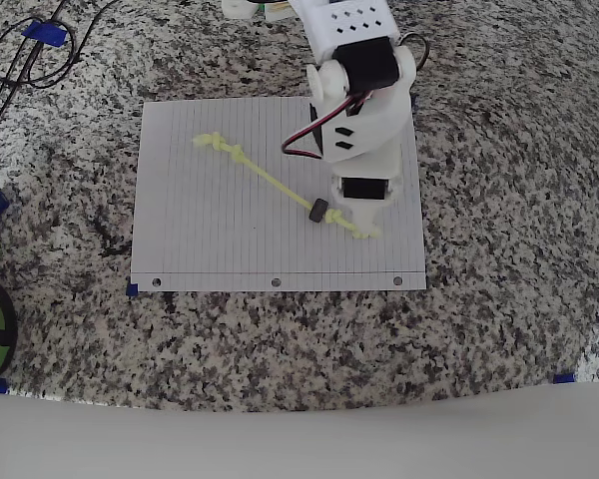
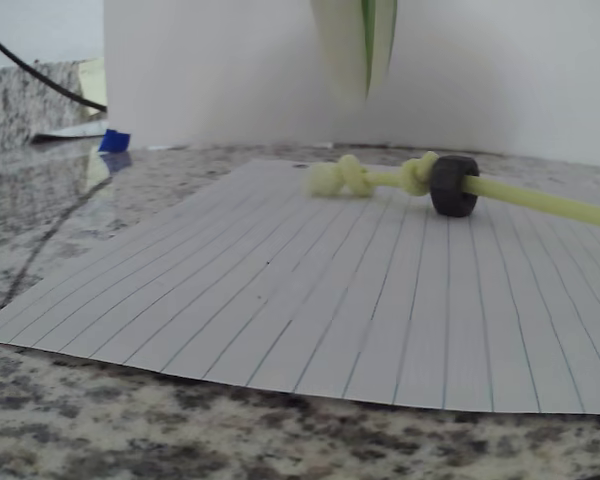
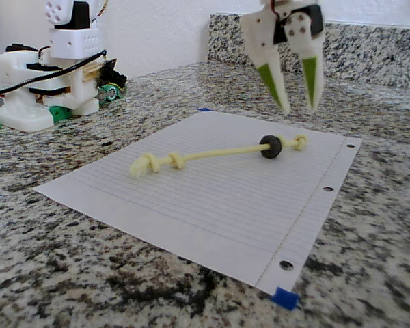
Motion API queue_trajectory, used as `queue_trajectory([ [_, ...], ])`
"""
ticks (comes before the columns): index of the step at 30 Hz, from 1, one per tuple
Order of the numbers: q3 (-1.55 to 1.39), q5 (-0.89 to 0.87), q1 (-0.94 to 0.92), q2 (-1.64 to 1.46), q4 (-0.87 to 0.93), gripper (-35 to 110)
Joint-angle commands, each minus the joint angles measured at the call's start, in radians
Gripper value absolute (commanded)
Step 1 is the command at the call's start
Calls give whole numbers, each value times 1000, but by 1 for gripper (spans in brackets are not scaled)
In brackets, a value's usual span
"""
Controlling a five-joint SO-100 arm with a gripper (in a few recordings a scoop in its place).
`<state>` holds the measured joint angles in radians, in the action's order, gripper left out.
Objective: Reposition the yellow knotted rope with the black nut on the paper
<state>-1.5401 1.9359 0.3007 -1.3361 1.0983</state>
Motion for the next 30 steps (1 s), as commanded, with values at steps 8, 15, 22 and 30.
queue_trajectory([
  [8,67,6,-31,40,20,40],
  [15,123,6,-26,89,46,39],
  [22,153,6,-17,132,57,39],
  [30,184,6,6,167,58,39],
])
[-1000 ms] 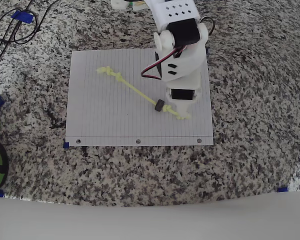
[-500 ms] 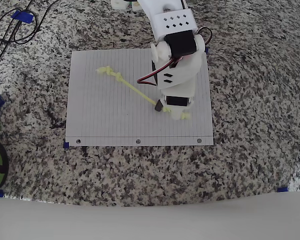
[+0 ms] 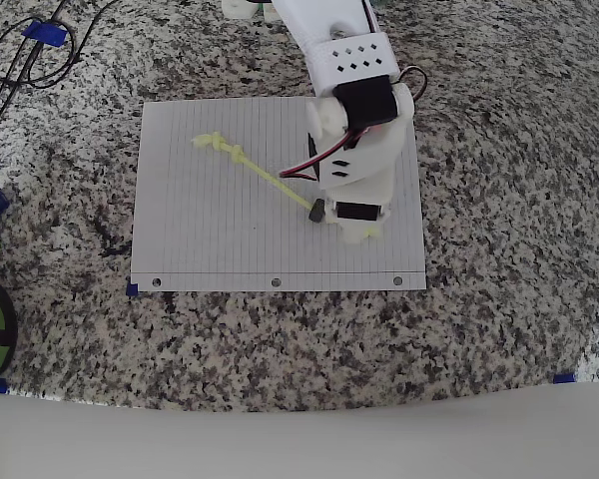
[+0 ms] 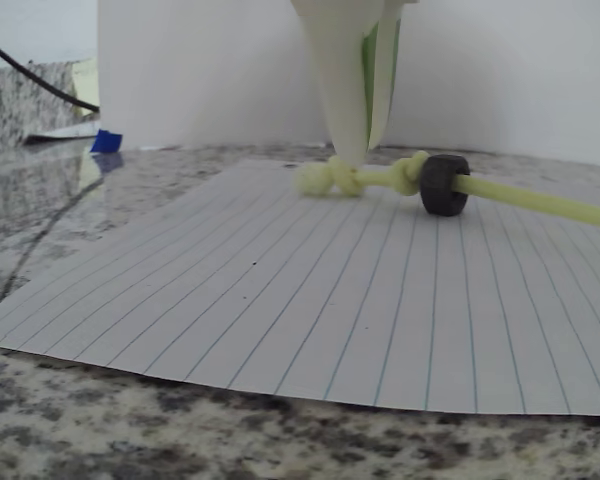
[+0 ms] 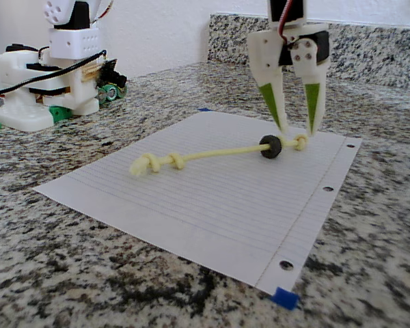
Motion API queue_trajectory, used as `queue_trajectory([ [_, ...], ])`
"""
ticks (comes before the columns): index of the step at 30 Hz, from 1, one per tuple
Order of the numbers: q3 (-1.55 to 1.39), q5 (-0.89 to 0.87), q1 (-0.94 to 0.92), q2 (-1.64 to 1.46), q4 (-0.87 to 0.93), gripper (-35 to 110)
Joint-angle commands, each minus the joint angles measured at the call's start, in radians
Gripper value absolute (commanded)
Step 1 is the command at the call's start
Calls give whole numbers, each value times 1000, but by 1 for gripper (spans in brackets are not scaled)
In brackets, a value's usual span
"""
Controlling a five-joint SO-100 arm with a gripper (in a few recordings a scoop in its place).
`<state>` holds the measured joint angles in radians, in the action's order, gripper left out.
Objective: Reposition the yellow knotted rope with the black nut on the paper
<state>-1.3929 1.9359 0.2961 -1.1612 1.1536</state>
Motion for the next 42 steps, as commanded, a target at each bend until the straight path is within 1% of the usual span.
queue_trajectory([
  [1,38,6,14,-3,2,39],
  [32,77,21,35,66,-44,34],
  [37,77,23,32,74,-41,25],
  [40,77,25,31,83,-44,15],
  [42,77,26,31,89,-41,13],
])
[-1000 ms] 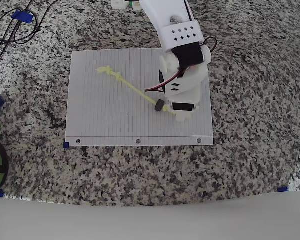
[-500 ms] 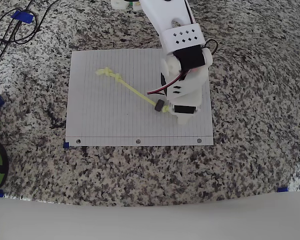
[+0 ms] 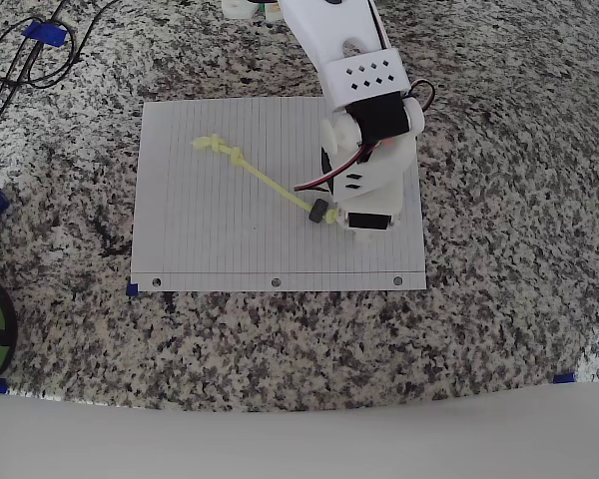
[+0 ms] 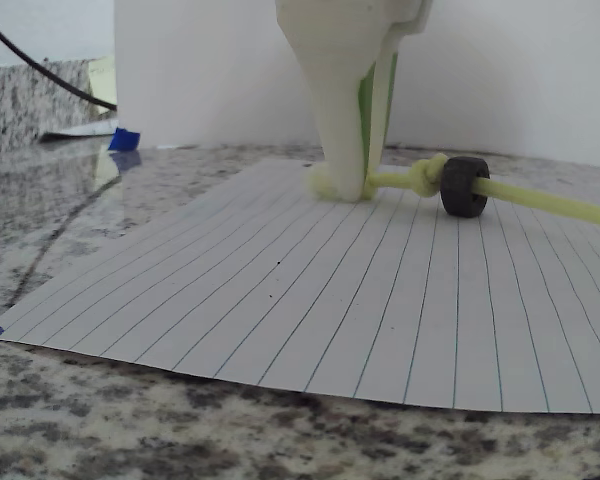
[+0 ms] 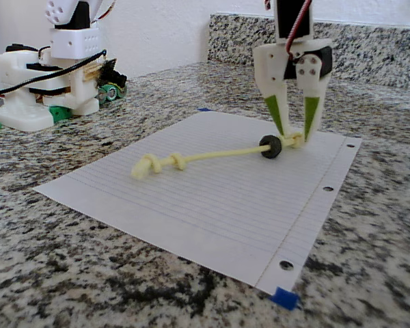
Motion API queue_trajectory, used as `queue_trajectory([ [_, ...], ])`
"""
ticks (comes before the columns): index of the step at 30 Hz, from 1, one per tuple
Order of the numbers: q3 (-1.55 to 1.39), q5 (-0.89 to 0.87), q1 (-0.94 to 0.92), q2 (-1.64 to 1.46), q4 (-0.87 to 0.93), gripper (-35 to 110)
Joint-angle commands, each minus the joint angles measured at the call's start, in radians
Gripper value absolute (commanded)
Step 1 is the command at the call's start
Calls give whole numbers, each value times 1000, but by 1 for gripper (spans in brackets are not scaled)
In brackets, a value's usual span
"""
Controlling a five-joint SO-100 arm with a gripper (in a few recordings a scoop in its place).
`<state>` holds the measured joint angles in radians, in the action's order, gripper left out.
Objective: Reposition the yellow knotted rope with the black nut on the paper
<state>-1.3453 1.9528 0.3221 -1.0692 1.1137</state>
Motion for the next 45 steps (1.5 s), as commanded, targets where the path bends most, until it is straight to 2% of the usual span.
queue_trajectory([
  [1,29,9,5,0,0,13],
  [7,29,11,6,5,0,0],
  [21,11,3,-15,-295,52,0],
  [29,-175,18,54,-581,3,0],
  [34,-327,89,35,-822,-92,0],
  [40,-397,114,-35,-1080,-86,0],
  [45,-442,100,-163,-1236,-34,0],
])
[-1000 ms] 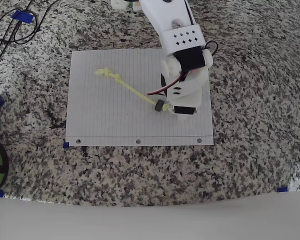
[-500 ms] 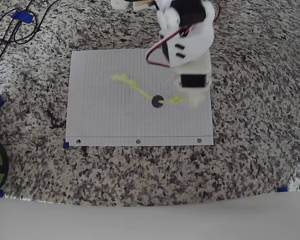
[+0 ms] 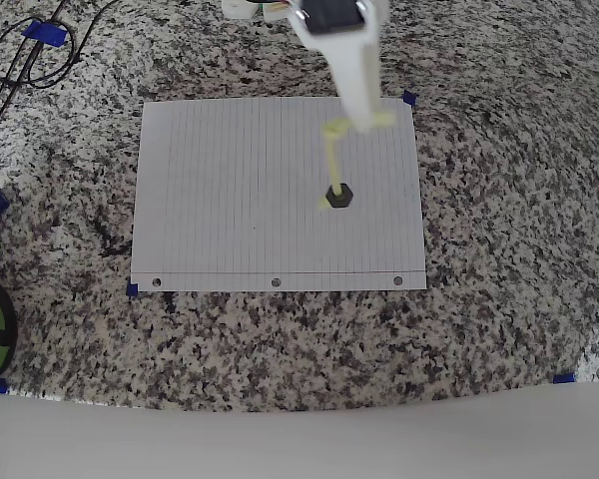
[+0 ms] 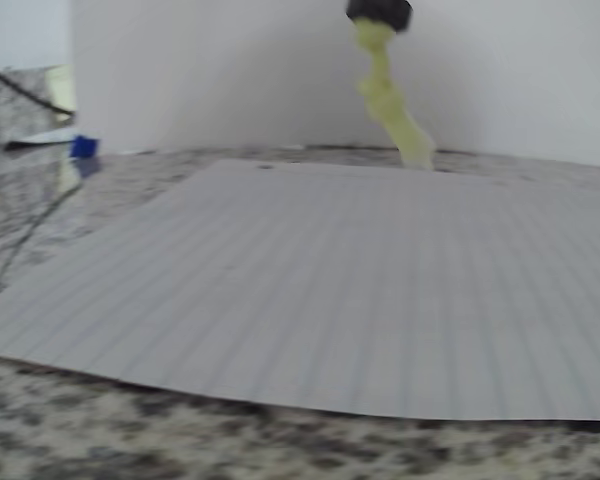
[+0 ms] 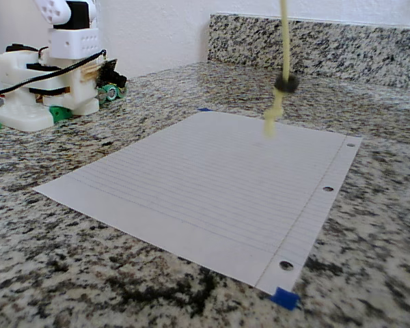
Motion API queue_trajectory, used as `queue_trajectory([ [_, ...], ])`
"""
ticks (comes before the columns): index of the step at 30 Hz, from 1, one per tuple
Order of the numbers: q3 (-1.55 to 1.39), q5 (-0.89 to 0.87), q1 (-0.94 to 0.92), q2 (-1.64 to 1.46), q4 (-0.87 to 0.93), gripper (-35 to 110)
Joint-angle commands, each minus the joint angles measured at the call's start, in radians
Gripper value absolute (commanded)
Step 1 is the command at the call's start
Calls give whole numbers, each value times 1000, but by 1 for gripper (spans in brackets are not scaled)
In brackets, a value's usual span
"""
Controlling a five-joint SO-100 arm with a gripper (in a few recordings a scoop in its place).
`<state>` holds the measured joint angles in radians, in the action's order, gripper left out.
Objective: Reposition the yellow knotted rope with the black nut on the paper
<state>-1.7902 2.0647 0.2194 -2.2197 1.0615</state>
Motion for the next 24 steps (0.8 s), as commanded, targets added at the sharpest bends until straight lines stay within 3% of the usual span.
queue_trajectory([
  [1,3,-12,-100,-95,31,0],
  [11,-5,-66,-535,-9,-49,0],
  [16,-75,-206,-609,64,-71,0],
  [24,-160,-279,-693,52,-106,0],
])
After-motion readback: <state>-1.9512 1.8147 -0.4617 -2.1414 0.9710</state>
